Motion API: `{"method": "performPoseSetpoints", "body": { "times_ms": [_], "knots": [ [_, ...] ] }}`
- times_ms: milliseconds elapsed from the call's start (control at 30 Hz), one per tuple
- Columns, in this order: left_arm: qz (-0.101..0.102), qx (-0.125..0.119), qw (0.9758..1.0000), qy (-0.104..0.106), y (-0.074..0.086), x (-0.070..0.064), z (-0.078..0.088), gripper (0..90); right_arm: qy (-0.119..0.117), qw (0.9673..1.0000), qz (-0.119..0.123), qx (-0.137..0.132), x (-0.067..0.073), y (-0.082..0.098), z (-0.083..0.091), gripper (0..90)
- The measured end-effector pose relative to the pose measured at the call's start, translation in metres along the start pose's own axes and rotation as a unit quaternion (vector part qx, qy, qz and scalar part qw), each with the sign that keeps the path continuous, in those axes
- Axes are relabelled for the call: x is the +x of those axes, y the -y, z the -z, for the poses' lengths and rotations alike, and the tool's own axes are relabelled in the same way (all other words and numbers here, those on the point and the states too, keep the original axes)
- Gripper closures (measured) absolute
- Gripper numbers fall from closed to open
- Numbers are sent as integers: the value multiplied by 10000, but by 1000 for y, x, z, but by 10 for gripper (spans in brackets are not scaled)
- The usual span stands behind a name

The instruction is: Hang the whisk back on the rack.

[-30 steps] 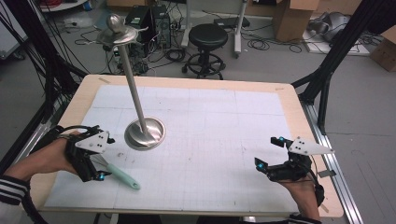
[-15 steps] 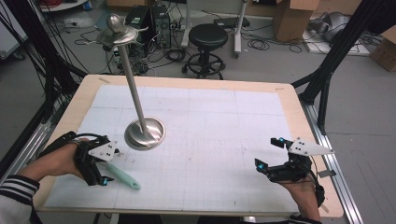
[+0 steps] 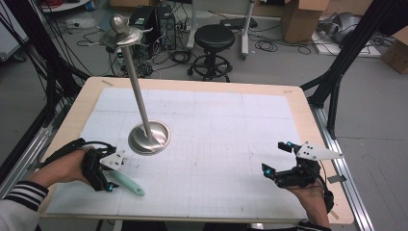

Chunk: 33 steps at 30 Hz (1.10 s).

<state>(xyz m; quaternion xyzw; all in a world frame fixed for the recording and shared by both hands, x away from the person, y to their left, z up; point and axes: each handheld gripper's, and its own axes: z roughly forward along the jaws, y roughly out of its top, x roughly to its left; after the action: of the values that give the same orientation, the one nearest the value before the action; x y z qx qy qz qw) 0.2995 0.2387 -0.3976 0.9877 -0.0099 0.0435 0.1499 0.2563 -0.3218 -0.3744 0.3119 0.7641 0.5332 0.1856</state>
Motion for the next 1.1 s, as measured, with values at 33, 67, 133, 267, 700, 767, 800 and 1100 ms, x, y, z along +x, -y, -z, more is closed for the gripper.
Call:
{"method": "performPoseSetpoints", "body": {
  "times_ms": [33,67,133,267,700,767,800,1100],
  "knots": [
    [-17,27,10000,-7,0,0,-2,288,-16,10000,-15,9,0,0,0,6],
    [-10,77,10000,-13,0,0,-3,302,-10,10000,-27,21,0,0,0,6],
    [12,119,9999,-6,0,1,-4,309,-3,10000,-18,6,0,0,0,6],
    [-25,151,9999,-4,0,2,-6,354,3,10000,-9,6,0,0,0,6],
    [-47,330,9994,-47,1,4,-9,513,-24,10000,-30,16,0,0,0,6],
    [-69,368,9993,-80,1,4,-9,521,-25,10000,-31,26,0,1,-1,6],
    [-63,368,9993,-87,1,4,-9,526,-35,10000,-31,36,0,1,-1,7],
    [-114,400,9991,-126,2,1,-8,554,-29,10000,-34,39,1,0,-1,6]
  ]
}}
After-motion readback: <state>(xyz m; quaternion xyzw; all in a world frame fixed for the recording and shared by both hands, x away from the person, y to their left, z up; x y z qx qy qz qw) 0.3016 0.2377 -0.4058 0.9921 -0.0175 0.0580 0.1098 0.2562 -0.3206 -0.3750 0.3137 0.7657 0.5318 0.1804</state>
